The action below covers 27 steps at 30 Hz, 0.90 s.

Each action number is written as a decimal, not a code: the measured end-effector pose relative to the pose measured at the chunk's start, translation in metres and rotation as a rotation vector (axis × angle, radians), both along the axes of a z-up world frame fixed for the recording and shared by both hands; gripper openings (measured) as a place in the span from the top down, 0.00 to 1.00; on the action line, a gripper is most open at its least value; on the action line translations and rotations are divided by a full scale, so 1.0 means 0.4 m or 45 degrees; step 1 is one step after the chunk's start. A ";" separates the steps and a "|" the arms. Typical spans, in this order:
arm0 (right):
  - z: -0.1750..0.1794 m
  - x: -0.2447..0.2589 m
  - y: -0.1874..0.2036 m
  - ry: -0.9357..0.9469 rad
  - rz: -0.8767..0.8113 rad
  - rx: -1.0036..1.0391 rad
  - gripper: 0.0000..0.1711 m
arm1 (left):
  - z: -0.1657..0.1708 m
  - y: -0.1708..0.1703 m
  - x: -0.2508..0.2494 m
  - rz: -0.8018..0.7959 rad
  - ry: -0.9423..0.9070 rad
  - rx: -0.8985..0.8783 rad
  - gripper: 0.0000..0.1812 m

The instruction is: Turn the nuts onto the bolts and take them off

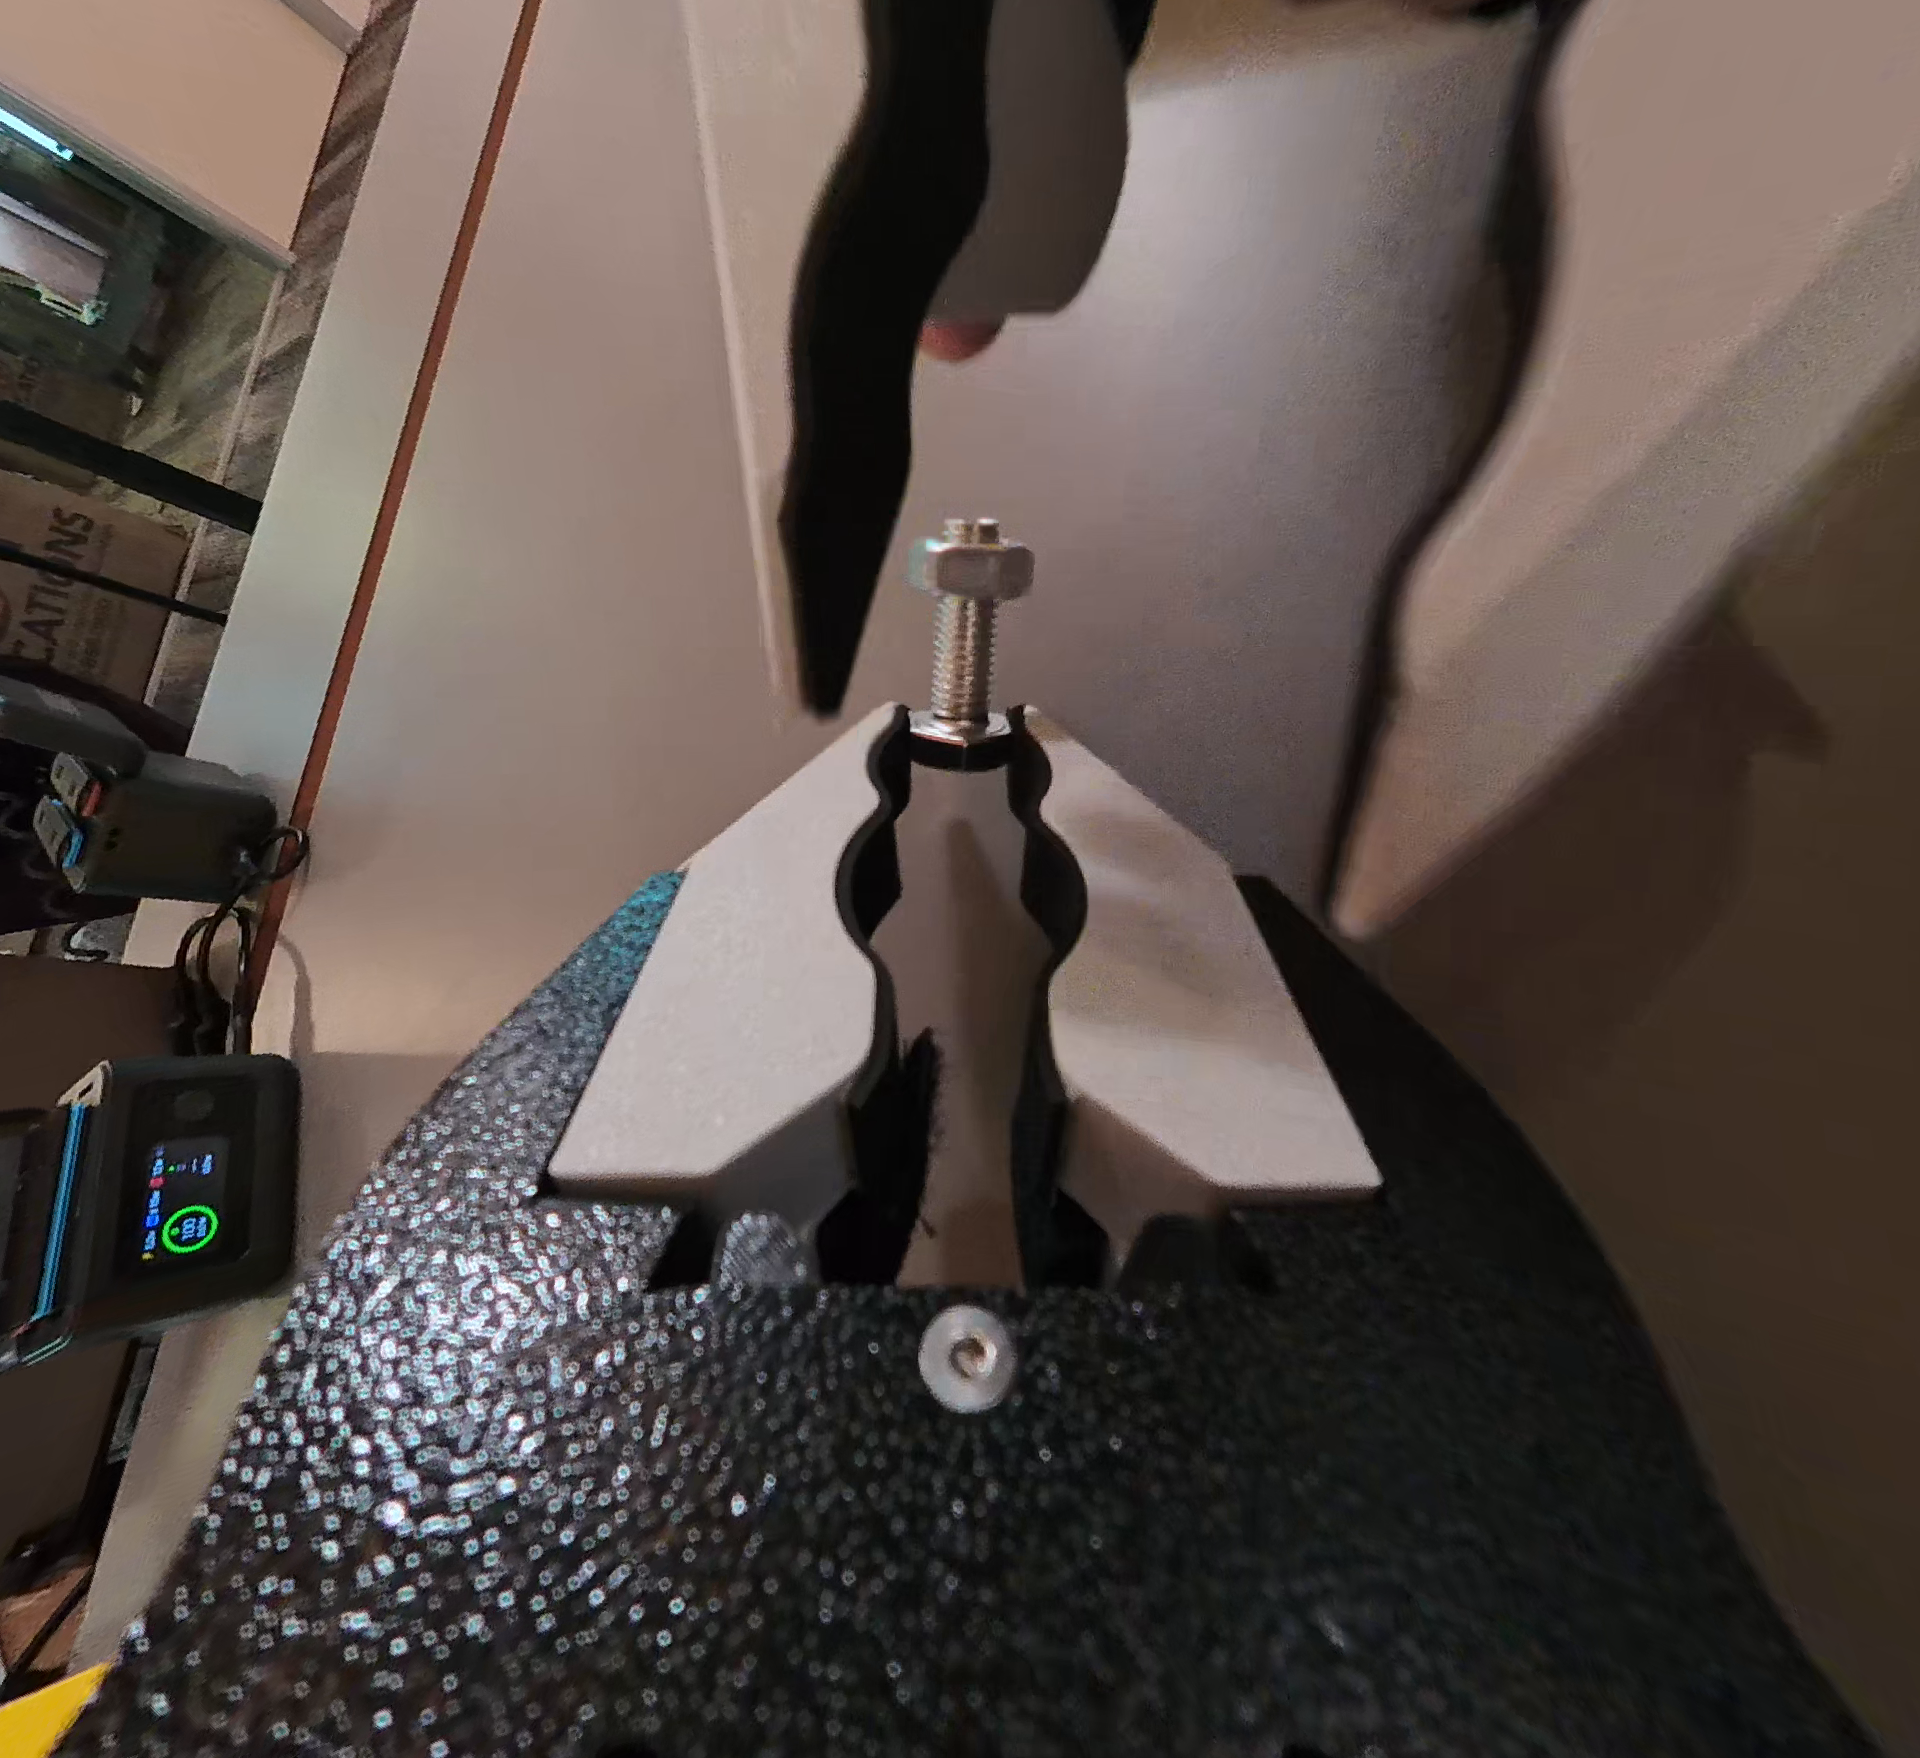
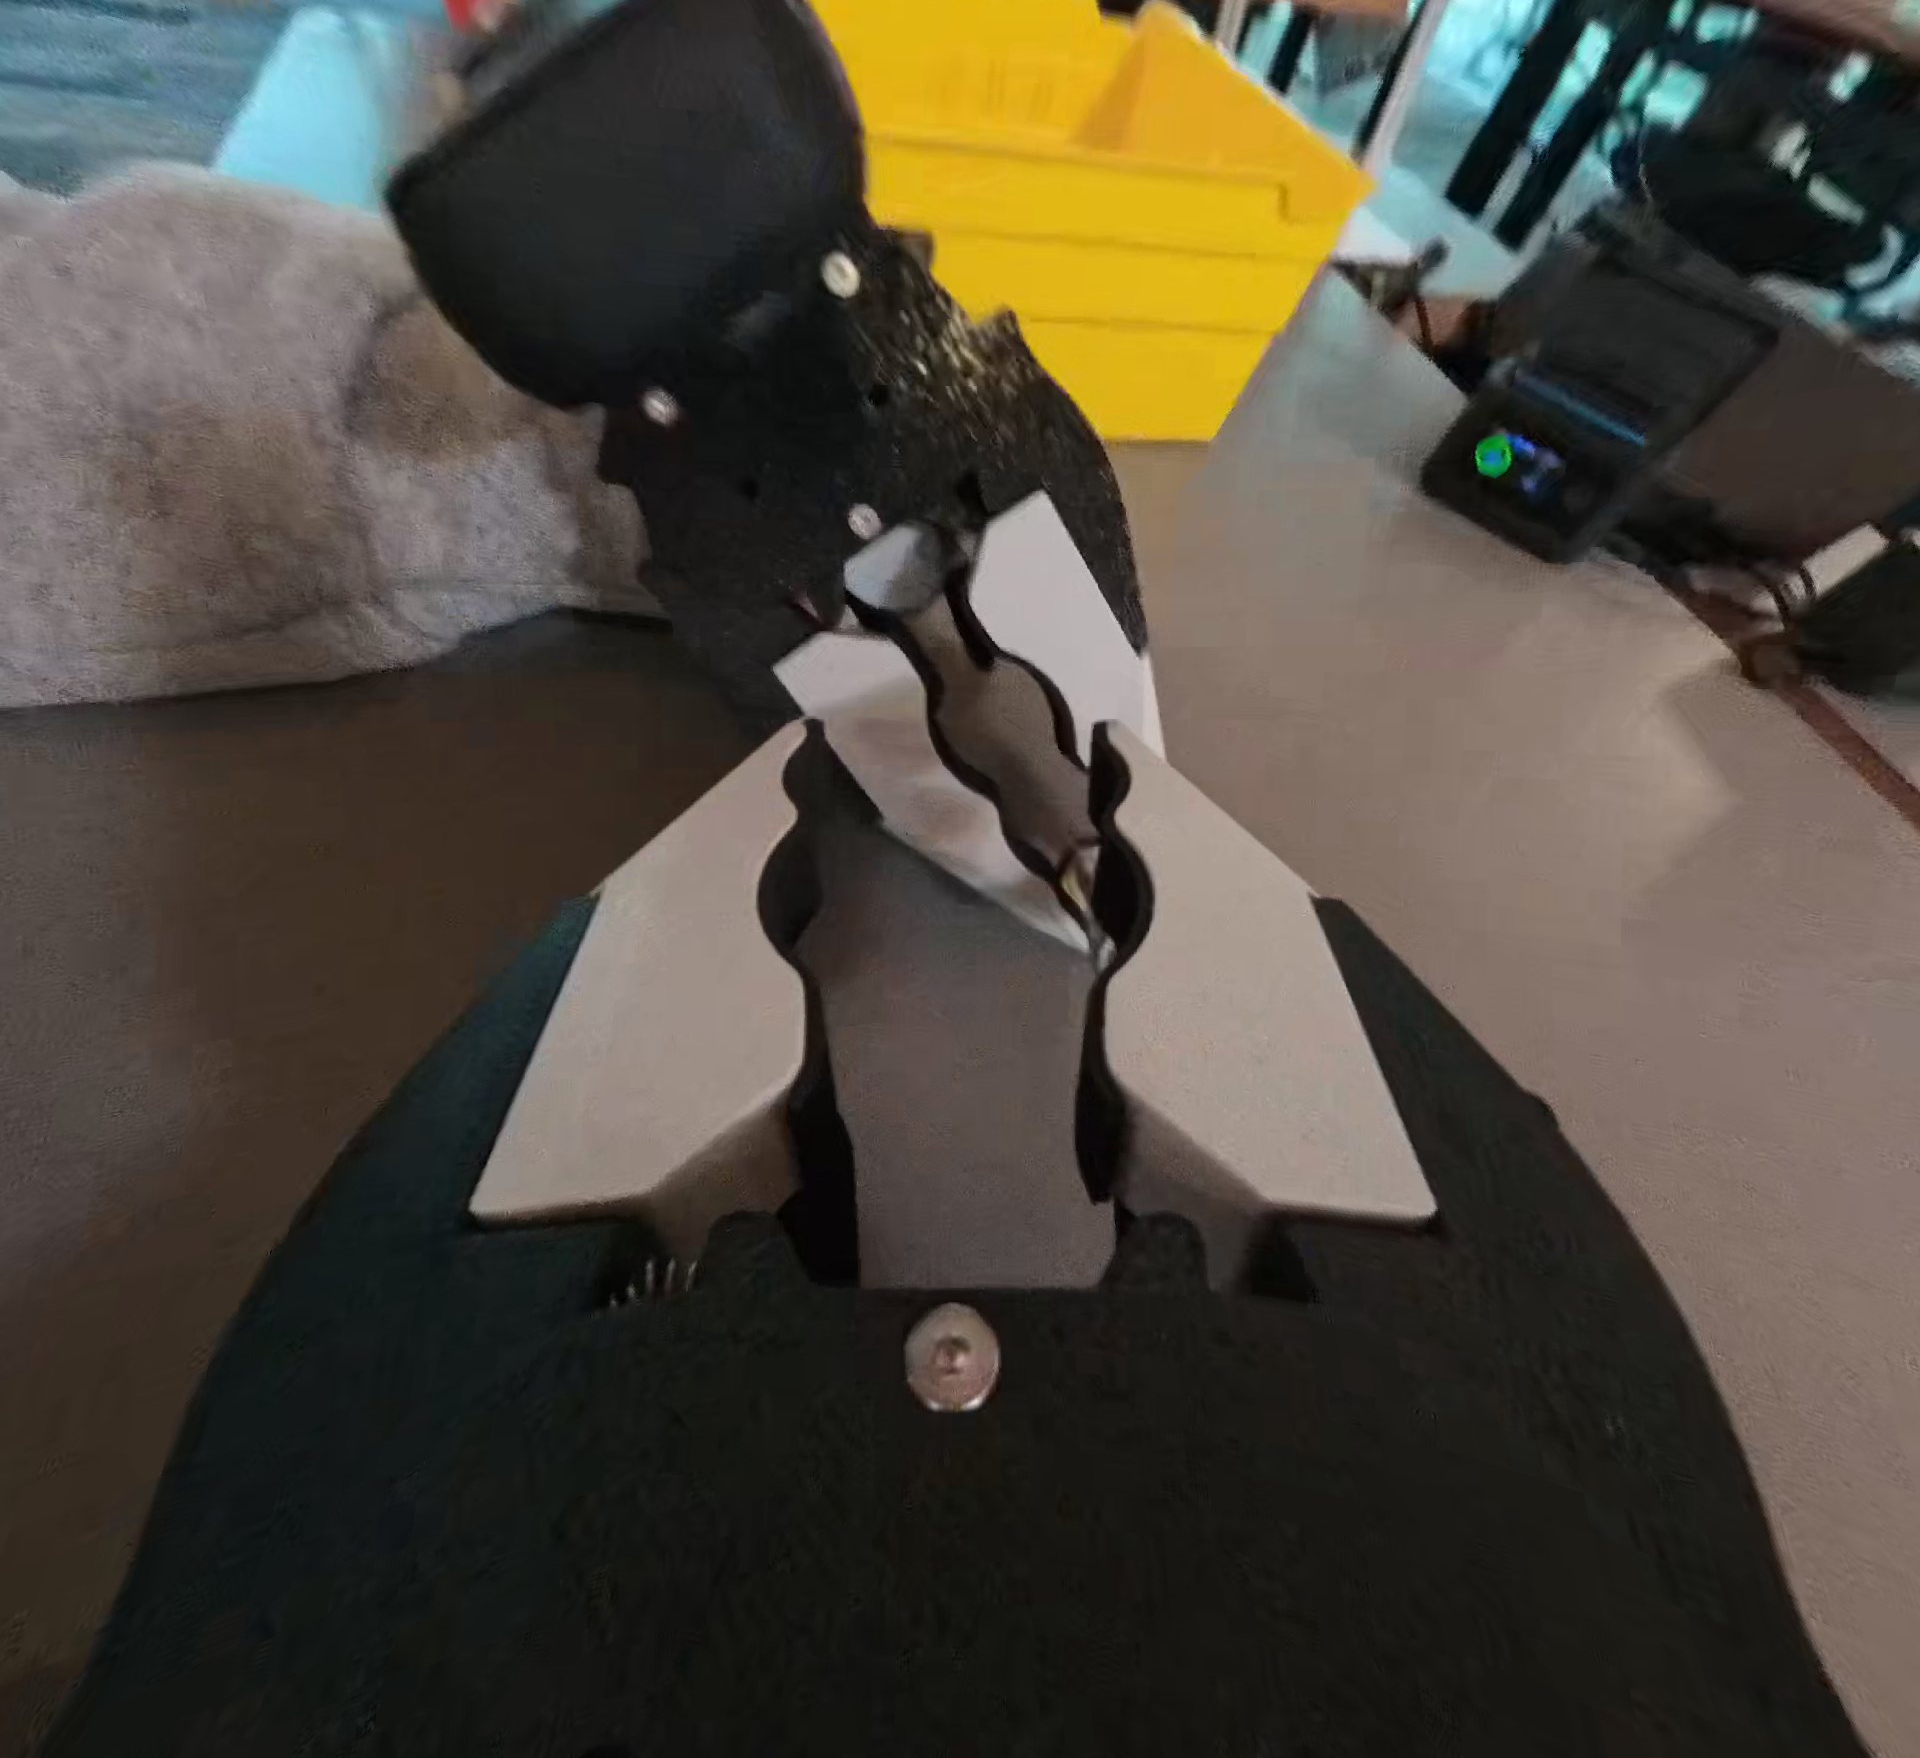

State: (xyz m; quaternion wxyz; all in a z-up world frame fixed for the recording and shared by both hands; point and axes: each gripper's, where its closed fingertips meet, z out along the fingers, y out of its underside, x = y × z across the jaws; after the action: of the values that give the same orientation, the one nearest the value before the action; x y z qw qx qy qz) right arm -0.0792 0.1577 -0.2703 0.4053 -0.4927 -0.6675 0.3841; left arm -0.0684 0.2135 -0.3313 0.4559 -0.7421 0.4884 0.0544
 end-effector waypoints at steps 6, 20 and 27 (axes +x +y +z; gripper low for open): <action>-0.114 0.049 0.097 -0.347 -0.236 -0.207 0.69 | 0.000 0.000 0.000 0.000 -0.002 -0.001 0.91; -0.123 0.064 0.096 -0.365 -0.196 -0.143 0.74 | 0.000 0.001 0.001 0.001 -0.003 -0.002 0.91; -0.020 0.004 0.020 -0.016 -0.018 -0.045 0.63 | 0.000 0.001 0.001 0.003 0.000 0.000 0.91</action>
State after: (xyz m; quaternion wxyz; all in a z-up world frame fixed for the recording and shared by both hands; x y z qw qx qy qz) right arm -0.0774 0.1657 -0.2782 0.3949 -0.5068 -0.6598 0.3898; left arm -0.0681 0.2139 -0.3314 0.4559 -0.7427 0.4873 0.0550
